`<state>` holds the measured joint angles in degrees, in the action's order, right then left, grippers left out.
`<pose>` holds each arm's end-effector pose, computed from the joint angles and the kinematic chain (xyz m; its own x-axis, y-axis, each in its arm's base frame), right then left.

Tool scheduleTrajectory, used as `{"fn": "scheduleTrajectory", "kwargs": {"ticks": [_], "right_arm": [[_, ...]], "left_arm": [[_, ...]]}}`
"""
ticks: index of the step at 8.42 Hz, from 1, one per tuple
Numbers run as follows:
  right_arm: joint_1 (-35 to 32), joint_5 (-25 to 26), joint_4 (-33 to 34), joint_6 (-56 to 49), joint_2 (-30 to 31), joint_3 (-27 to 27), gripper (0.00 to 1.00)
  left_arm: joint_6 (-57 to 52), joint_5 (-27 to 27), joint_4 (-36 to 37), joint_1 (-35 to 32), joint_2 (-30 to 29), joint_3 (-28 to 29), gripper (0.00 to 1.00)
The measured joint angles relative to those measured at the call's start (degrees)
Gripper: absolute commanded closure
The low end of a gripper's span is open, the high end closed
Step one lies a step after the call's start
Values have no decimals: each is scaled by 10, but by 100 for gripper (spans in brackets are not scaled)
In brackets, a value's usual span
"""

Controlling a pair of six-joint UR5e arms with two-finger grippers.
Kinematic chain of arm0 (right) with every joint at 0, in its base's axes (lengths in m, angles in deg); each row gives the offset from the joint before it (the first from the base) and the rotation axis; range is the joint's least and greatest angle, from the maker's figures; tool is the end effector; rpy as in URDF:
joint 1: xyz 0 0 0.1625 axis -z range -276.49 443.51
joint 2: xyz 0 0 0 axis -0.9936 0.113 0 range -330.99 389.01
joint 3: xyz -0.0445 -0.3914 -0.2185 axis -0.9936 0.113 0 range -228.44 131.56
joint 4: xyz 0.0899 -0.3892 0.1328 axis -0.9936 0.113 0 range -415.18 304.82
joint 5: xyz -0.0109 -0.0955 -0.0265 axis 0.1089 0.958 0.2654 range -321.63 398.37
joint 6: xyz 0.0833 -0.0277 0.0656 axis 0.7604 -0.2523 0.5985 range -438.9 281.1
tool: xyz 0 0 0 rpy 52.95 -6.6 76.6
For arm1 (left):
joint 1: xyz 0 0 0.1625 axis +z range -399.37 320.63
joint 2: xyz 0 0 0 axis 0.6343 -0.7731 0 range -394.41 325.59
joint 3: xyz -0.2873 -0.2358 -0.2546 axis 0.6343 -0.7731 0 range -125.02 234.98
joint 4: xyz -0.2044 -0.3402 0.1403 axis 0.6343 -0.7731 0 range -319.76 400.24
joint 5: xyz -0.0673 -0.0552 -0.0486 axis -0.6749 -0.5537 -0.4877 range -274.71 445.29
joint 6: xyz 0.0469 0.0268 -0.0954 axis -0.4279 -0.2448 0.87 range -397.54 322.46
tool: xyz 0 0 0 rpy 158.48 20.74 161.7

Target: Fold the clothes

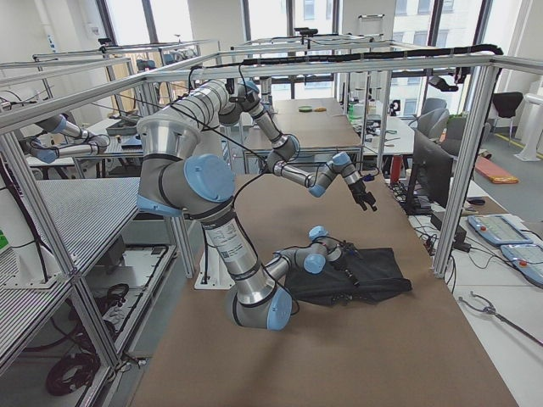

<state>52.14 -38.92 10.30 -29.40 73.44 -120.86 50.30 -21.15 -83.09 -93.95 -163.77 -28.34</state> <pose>-0.6180 -0.5611 0.2763 0.8217 -0.2410 0.5164 -0.1620 0.7700 0.6171 0.3560 -0.6774 0.2469 0.2593 -0.3023 -0.9173 0.6225 0.7785 -0.0806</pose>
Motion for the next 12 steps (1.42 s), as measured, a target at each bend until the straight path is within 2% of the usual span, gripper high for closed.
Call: {"fn": "scheduleTrajectory", "kwargs": {"ticks": [1, 2, 3, 4, 7, 12], "right_arm": [[-1, 0, 0, -2, 1, -1, 81], [-2, 0, 0, -3, 1, -1, 82], [-3, 0, -1, -3, 2, -2, 78], [-4, -1, -1, -4, 4, -3, 64], [-4, -1, -2, 0, 3, -8, 38], [0, 1, -2, 2, 0, -3, 46]], "left_arm": [[0, 0, 0, 0, -1, 1, 0], [0, 0, 0, 1, -2, 3, 0], [0, 1, 0, 3, -6, 7, 0], [0, 4, -1, 5, -11, 13, 0], [0, 8, -1, 7, -21, 24, 0], [0, 8, -1, 7, -21, 25, 0]]}}
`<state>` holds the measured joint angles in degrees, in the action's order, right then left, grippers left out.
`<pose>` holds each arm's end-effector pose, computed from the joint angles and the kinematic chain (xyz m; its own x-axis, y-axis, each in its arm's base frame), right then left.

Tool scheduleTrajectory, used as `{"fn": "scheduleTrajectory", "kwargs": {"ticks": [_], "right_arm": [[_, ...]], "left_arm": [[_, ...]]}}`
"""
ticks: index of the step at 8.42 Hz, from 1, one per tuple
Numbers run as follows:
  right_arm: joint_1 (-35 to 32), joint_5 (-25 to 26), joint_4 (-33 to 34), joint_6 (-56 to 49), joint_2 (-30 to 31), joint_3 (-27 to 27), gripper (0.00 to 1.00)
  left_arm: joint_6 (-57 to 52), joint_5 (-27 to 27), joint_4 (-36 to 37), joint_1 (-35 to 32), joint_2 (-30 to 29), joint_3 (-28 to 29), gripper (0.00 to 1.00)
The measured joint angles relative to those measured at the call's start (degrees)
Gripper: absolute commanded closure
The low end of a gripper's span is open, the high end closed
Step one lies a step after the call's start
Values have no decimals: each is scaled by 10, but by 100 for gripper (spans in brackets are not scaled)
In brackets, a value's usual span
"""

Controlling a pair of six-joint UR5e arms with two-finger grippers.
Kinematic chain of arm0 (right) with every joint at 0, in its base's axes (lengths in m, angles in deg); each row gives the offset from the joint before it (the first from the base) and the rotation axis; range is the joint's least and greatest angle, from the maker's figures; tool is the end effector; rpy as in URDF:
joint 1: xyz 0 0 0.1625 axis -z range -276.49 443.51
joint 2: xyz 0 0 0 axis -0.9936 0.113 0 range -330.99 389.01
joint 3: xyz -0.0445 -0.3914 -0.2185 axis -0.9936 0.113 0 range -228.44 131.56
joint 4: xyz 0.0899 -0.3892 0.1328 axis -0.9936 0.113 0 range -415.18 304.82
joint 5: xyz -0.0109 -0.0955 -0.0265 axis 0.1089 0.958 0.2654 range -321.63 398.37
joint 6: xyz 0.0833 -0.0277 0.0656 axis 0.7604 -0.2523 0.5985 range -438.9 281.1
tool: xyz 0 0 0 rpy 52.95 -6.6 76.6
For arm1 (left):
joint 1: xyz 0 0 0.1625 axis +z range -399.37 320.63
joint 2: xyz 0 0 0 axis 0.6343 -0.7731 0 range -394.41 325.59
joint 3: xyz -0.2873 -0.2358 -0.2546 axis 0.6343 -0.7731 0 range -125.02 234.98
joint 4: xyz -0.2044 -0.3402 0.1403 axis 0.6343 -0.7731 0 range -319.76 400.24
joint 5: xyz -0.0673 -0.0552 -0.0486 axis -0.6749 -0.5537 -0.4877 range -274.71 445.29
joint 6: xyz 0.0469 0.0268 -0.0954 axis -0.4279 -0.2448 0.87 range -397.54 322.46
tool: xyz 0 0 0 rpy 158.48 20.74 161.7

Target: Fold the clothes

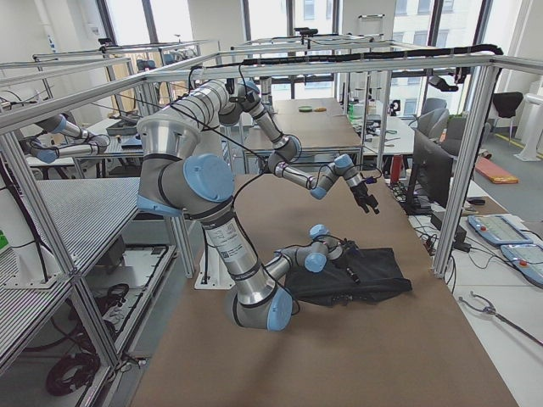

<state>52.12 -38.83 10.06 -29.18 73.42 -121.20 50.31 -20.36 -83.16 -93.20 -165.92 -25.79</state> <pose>-0.6167 -0.5608 0.2724 0.8171 -0.2400 0.5242 -0.1716 0.7668 0.6185 0.3726 -0.6856 0.2392 0.2666 -0.3036 -0.9147 0.6228 0.7786 -0.0769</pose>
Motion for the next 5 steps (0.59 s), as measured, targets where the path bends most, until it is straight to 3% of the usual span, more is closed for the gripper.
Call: {"fn": "scheduleTrajectory", "kwargs": {"ticks": [4, 5], "right_arm": [[4, 5, -8, 0, 2, 10, 50], [4, 7, -17, 0, 2, 16, 57]], "left_arm": [[0, 0, 0, 2, 0, 6, 0], [0, 0, 0, 3, -1, 6, 0]]}}
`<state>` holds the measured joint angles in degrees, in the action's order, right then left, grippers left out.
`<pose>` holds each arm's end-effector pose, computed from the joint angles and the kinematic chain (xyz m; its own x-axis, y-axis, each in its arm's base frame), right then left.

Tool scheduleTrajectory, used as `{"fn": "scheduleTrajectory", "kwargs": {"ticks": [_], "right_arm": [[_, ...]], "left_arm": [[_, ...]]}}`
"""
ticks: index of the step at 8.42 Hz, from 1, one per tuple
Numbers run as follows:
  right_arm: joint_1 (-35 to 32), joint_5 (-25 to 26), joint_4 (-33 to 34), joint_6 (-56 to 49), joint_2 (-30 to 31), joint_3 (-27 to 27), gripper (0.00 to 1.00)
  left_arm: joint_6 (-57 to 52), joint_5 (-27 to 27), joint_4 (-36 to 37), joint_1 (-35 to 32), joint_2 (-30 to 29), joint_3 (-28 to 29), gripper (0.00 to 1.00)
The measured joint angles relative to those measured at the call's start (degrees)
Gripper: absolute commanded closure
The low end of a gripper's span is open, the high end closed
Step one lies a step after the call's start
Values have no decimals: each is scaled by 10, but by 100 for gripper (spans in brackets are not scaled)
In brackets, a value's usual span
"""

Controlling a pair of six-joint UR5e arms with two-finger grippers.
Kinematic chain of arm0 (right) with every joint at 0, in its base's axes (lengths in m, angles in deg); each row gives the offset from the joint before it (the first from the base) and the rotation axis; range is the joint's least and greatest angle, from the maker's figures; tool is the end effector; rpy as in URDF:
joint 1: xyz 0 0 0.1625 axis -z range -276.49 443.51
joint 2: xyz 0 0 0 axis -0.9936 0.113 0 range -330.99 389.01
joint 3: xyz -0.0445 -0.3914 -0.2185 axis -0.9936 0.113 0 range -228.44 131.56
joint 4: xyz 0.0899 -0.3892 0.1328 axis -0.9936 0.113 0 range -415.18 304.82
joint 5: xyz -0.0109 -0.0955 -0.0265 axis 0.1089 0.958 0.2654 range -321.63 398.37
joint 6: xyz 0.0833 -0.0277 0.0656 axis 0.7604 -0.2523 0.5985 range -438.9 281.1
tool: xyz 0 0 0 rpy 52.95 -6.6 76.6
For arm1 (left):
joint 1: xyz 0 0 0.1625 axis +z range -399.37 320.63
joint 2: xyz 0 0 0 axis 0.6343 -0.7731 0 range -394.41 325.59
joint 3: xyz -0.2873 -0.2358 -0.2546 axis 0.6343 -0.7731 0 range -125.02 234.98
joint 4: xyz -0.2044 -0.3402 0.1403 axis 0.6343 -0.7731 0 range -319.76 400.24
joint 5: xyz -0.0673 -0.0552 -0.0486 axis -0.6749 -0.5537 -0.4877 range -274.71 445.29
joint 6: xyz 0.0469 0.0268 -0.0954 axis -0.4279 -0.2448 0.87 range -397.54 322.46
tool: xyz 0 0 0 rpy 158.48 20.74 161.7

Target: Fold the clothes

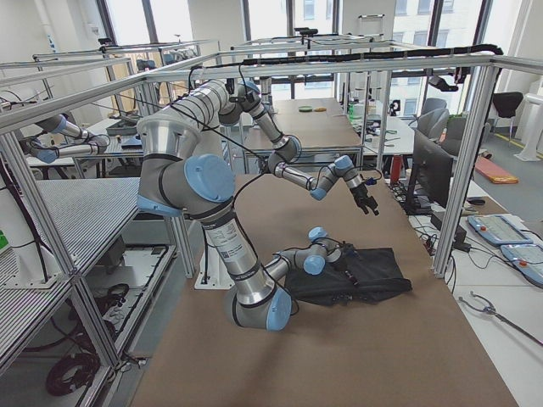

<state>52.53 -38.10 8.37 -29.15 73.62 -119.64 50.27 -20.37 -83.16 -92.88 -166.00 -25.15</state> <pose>-0.6237 -0.5598 0.2844 0.8203 -0.2402 0.5190 -0.1712 0.7627 0.6236 0.3782 -0.6859 0.2435 0.2740 -0.3087 -0.9108 0.6185 0.7818 -0.0789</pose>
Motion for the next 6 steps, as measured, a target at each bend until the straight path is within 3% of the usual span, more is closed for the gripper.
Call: {"fn": "scheduleTrajectory", "kwargs": {"ticks": [1, 6], "right_arm": [[0, 1, -7, 0, 0, 4, 61], [0, 1, -12, 1, -2, 2, 53]], "left_arm": [[0, 0, 0, 0, 0, 0, 0], [0, 0, 0, 0, -3, 2, 0]]}}
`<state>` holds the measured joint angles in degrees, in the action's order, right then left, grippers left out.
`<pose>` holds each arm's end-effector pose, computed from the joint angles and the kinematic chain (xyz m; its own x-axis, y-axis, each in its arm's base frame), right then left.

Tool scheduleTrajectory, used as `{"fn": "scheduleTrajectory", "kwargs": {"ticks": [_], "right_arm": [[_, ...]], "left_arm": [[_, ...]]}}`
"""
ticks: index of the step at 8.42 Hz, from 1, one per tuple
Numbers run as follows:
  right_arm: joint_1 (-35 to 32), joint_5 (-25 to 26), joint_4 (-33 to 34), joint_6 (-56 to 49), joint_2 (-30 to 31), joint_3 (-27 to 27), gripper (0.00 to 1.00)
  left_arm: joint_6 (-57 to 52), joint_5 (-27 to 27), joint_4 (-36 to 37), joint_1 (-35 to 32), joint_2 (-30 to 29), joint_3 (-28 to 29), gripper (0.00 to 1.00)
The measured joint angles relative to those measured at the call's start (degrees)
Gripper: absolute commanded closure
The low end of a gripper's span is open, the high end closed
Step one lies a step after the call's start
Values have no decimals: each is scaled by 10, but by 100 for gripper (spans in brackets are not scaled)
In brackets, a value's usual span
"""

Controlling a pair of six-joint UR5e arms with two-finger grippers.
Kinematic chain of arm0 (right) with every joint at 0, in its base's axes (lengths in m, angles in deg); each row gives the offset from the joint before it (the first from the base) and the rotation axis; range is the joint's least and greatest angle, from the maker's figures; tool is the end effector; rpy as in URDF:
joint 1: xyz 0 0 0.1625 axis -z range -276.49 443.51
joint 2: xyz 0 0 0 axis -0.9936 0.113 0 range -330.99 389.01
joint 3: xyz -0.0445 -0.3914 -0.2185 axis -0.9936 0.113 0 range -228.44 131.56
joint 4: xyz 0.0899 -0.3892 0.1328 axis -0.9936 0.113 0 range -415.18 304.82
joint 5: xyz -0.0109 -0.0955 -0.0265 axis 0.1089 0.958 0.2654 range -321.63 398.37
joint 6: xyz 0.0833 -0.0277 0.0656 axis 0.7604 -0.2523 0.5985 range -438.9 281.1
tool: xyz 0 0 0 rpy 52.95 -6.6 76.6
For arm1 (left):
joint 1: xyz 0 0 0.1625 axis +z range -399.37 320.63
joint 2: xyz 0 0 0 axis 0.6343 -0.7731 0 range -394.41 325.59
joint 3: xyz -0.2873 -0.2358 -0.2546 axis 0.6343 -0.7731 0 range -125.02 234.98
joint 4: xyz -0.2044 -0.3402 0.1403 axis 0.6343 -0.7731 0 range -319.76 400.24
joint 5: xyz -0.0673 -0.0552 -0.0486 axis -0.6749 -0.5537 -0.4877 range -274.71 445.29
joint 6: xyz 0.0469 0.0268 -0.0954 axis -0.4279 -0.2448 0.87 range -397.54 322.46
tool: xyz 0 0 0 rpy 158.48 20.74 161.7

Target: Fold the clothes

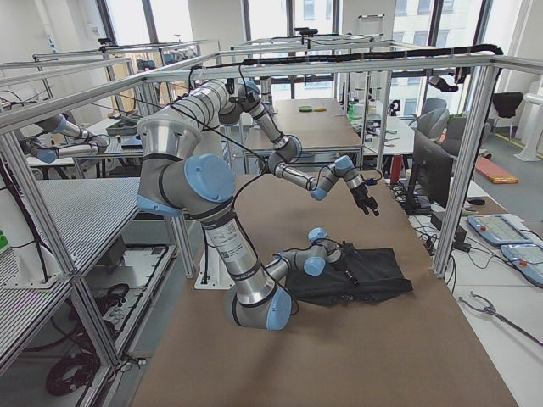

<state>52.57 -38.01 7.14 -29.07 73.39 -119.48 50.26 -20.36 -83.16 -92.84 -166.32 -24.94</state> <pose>-0.6245 -0.5598 0.2794 0.8102 -0.2452 0.5324 -0.1847 0.7552 0.6290 0.3795 -0.6868 0.2409 0.2733 -0.3070 -0.9116 0.6180 0.7823 -0.0781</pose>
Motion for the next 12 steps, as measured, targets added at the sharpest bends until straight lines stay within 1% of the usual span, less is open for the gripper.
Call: {"fn": "scheduleTrajectory", "kwargs": {"ticks": [2, 3, 4, 6, 7, 8, 12], "right_arm": [[0, 0, 0, 0, -1, 0, 53], [0, 0, 0, 0, 0, 0, 55], [0, 0, 0, -1, 0, 0, 63], [0, 1, 0, -1, 1, 0, 86], [0, 1, 0, -1, 2, 0, 95], [0, 1, 0, -1, 2, 0, 99], [-1, -1, -3, -4, 5, -2, 100]], "left_arm": [[0, 0, 0, 0, 0, 0, 0], [0, 0, 0, 0, 0, 0, 0], [0, 0, 0, 0, 0, 0, 0], [0, 0, 0, 1, 0, 0, 0], [0, 0, 0, 3, 0, 0, 0], [1, 0, 0, 4, 0, 0, 0], [3, 12, 0, 8, -4, 0, 0]]}}
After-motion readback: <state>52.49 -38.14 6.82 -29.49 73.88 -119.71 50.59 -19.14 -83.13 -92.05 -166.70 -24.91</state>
